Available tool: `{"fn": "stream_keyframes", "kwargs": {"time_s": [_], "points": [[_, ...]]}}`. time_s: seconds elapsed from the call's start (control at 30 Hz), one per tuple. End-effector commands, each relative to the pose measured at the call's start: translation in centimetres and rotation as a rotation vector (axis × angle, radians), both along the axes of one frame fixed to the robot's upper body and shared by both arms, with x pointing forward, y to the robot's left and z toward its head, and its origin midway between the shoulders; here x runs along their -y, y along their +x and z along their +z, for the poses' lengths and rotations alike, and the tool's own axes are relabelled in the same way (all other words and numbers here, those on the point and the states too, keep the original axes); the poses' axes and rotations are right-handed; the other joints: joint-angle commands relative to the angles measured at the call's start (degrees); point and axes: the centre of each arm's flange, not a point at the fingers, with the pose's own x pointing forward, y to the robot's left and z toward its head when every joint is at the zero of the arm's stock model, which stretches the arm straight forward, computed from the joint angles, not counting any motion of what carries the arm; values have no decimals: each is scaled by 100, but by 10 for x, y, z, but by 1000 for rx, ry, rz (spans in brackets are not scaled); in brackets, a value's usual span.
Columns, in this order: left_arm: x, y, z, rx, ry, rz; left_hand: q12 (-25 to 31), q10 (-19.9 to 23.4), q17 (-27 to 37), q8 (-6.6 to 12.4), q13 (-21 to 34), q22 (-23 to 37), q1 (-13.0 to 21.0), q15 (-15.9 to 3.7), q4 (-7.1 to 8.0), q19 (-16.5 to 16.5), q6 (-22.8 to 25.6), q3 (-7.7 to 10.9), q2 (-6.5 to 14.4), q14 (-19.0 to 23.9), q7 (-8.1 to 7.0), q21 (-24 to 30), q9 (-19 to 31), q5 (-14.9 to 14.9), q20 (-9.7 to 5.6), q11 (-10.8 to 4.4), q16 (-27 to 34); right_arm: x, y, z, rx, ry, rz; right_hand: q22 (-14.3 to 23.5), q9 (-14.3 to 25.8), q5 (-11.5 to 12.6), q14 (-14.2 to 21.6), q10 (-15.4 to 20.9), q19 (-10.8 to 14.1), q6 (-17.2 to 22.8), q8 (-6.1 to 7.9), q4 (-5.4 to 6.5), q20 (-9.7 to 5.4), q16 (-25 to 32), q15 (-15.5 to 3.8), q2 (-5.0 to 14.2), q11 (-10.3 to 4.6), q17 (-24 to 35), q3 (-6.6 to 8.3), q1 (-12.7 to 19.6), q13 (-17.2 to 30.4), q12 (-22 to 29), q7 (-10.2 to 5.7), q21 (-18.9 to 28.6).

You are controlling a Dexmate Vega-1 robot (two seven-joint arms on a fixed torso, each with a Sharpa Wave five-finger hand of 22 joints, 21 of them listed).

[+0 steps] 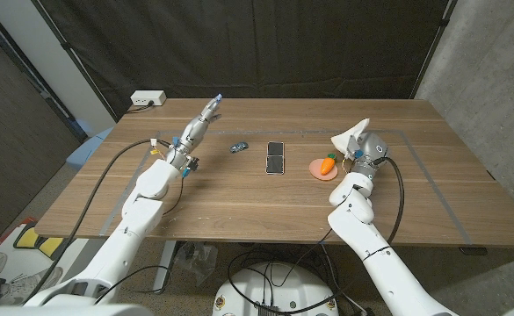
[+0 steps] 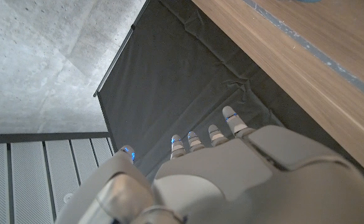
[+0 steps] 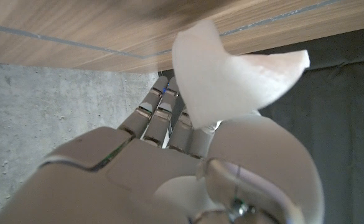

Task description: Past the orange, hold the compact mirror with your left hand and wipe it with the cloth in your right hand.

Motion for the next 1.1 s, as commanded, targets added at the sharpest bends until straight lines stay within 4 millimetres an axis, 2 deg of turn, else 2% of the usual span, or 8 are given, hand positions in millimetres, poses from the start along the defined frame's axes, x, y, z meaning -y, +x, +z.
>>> {"fn": "stream_keyframes", "kwargs": {"time_s": [0.03, 0.13, 0.23, 0.4, 0.57, 0.6, 0.7, 1.1], "points": [[-17, -5, -6, -13, -42, -23, 43, 72, -3, 47, 4, 15, 48, -345, -13, -492, 62, 44, 233, 31, -17, 36, 2, 12, 8, -22, 37, 11, -2, -9, -98, 62, -40, 27, -12, -34, -348, -677, -213, -1354, -48, 60, 37, -36, -537, 4, 91, 28, 83, -181, 24, -66, -82, 67], [-22, -5, -8, -17, -43, -21, 46, 84, -5, 48, 3, 14, 66, -345, -19, -493, 71, 51, 228, 32, -17, 33, 1, 12, 10, -23, 36, 13, -2, -12, -158, 113, -28, -5, -19, -38, -1003, -1617, -721, -2887, -44, 144, 199, -45, -271, -58, 341, 54, 19, -516, 32, -62, 42, -43], [-27, -6, -9, -15, -41, -21, 45, 88, -6, 43, 3, 12, 90, -321, -27, -502, 71, 60, 220, 22, -17, 26, 0, 11, 20, -27, 31, 13, -3, -15, -178, 135, -35, -36, -19, -39, -1546, -2393, -1058, -3736, -9, 148, 268, -44, -27, -57, 434, 69, 11, -669, 35, -64, 198, -135], [-35, -7, -11, -14, -39, -24, 43, 92, -8, 41, 3, 10, 125, -331, -36, -513, 83, 73, 209, 28, -17, 16, -2, 8, 30, -22, 33, 7, -7, -18, -177, 150, -48, -63, -16, -58, -1969, -2967, -1428, -4301, 14, 221, 406, -45, 239, -140, 818, 91, -100, -927, 37, -70, 313, -269], [-43, -10, -13, -9, -33, -27, 41, 92, -9, 40, 3, 9, 142, -338, -39, -515, 89, 80, 204, 24, -20, 12, -2, 7, 26, -18, 30, 0, -12, -20, -159, 157, -43, -86, -14, -46, -2333, -3516, -1715, -5069, -19, 300, 542, -30, 439, -328, 1037, 93, -306, -1261, 32, -52, 495, -392], [-44, -11, -13, -7, -33, -28, 41, 92, -9, 40, 3, 9, 145, -337, -39, -513, 91, 82, 204, 26, -22, 12, -2, 6, 29, -16, 31, -1, -13, -20, -153, 160, -40, -91, -14, -41, -2403, -3652, -1756, -5230, -5, 319, 575, -23, 518, -405, 1182, 88, -379, -1359, 29, -54, 564, -414], [-49, -14, -14, -3, -31, -32, 37, 86, -9, 38, 3, 9, 155, -335, -40, -511, 91, 85, 202, 27, -18, 11, -3, 5, 29, -9, 31, -5, -19, -20, -127, 169, -29, -96, -12, -30, -2518, -3821, -1817, -5461, -9, 353, 616, -24, 587, -455, 1273, 83, -452, -1479, 24, -53, 652, -447], [-64, -20, -27, -24, -51, -17, 34, 90, -9, 27, 3, 8, 195, -332, -40, -505, 94, 102, 193, 20, -17, 4, -4, -2, 22, -7, 28, -22, -24, -10, -77, 121, -20, -99, -8, -1, -2978, -4066, -2318, -5527, 96, 392, 804, -65, 691, -491, 1218, 71, -541, -1650, 24, -17, 618, -667]]}}
